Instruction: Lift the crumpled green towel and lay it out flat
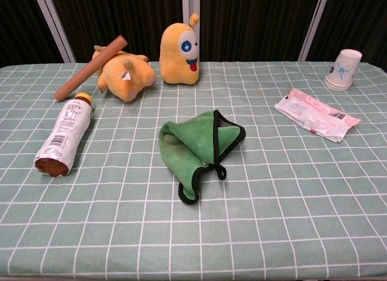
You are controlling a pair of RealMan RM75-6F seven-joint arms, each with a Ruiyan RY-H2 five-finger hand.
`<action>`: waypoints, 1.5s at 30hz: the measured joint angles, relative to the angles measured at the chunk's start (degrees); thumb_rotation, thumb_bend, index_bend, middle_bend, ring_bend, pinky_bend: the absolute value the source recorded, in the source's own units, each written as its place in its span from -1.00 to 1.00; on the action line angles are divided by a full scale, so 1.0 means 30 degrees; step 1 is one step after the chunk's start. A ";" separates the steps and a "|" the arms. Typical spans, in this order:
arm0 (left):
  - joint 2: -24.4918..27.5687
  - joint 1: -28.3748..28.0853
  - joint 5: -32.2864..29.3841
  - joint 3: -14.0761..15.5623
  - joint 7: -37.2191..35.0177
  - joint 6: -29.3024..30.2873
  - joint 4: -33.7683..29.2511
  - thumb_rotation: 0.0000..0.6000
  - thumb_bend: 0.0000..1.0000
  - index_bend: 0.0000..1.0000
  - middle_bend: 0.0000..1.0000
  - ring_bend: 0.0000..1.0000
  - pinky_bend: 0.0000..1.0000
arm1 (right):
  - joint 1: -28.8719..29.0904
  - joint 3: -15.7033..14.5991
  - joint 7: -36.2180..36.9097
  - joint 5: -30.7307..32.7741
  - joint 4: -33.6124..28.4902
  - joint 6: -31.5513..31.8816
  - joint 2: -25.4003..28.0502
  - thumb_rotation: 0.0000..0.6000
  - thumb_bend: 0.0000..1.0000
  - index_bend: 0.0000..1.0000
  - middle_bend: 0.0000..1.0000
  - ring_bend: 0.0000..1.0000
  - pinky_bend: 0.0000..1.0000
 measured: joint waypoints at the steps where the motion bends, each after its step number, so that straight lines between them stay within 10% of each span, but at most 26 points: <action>1: 0.0000 -0.0014 0.0008 -0.0007 -0.0029 -0.0019 -0.0006 1.00 -0.81 -0.44 -0.46 -0.59 -0.55 | 0.0042 -0.0002 0.0025 -0.0062 0.0017 -0.0024 0.0001 0.69 -0.98 -0.67 -0.77 -0.97 -1.00; 11: -0.0010 -0.0486 0.0146 -0.0253 -0.0470 -0.0478 0.0098 1.00 -0.81 -0.44 -0.46 -0.59 -0.56 | 0.1997 0.0154 0.0396 -0.1107 0.0112 -0.2156 0.0062 1.00 -0.98 -0.26 -0.67 -0.96 -0.96; 22: -0.0011 -0.0705 0.0256 -0.0477 -0.0549 -0.0405 0.0104 1.00 -0.82 -0.44 -0.46 -0.59 -0.55 | 0.7189 0.0742 0.1317 -0.2630 0.1260 -0.7278 -0.2136 1.00 -0.98 -0.24 -0.66 -0.95 -0.96; 45: 0.0112 -0.0545 -0.0383 -0.0440 -0.1260 -0.0672 -0.0020 1.00 -0.81 -0.44 -0.46 -0.59 -0.55 | 1.4401 0.0081 0.2739 -0.5505 1.1679 -0.9975 -1.1268 1.00 -0.98 -0.24 -0.67 -1.00 -0.96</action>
